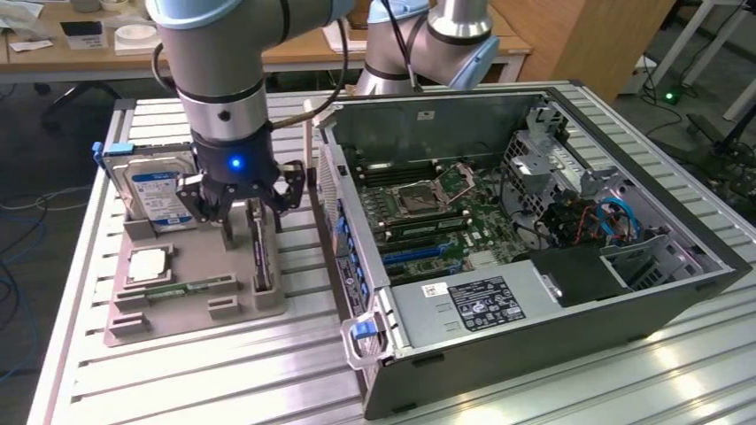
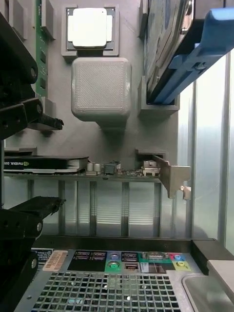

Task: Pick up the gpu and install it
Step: 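Pick up the gpu and move the gpu toward the slot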

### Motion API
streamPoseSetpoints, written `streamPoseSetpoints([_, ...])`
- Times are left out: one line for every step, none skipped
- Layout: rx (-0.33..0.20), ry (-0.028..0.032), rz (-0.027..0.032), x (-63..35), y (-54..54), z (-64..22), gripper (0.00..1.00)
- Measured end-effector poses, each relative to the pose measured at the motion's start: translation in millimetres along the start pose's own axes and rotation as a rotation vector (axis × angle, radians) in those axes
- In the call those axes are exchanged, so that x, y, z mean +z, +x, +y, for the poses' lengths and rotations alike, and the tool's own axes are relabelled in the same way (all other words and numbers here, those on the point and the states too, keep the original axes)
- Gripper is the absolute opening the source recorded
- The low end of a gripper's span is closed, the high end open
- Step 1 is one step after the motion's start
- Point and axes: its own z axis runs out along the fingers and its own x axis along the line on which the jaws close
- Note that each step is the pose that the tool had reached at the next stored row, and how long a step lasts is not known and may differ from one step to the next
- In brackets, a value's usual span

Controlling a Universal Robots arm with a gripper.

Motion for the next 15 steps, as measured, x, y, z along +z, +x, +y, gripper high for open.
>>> streamPoseSetpoints([0.000, 0.0001, 0.0001, 1.9, 0.0, -0.1, 0.66])
streamPoseSetpoints([0.000, 0.0001, 0.0001, 3.6, 0.0, -0.1, 0.66])
streamPoseSetpoints([0.000, 0.0001, 0.0001, 5.4, 0.1, -0.2, 0.66])
streamPoseSetpoints([0.000, 0.0001, 0.0002, 7.2, 0.1, -0.3, 0.66])
streamPoseSetpoints([0.000, 0.0000, 0.0001, 9.1, 0.1, -0.4, 0.66])
streamPoseSetpoints([0.000, 0.0000, 0.0000, 10.9, 0.1, -0.4, 0.66])
streamPoseSetpoints([0.000, 0.0001, 0.0001, 12.6, 0.1, -0.5, 0.66])
streamPoseSetpoints([0.001, 0.0000, 0.0000, 14.5, 0.1, -0.6, 0.66])
streamPoseSetpoints([0.001, 0.0000, 0.0000, 16.4, 0.2, -0.7, 0.66])
streamPoseSetpoints([0.002, 0.0000, 0.0000, 18.2, 0.2, -0.7, 0.66])
streamPoseSetpoints([0.003, 0.0001, 0.0000, 20.0, 0.2, -0.8, 0.66])
streamPoseSetpoints([0.003, 0.0001, -0.0001, 21.8, 0.2, -0.9, 0.66])
streamPoseSetpoints([0.004, 0.0001, -0.0001, 23.6, 0.2, -0.9, 0.66])
streamPoseSetpoints([0.005, 0.0000, -0.0002, 25.4, 0.3, -1.0, 0.66])
streamPoseSetpoints([0.006, 0.0002, -0.0001, 27.2, 0.3, -1.1, 0.66])
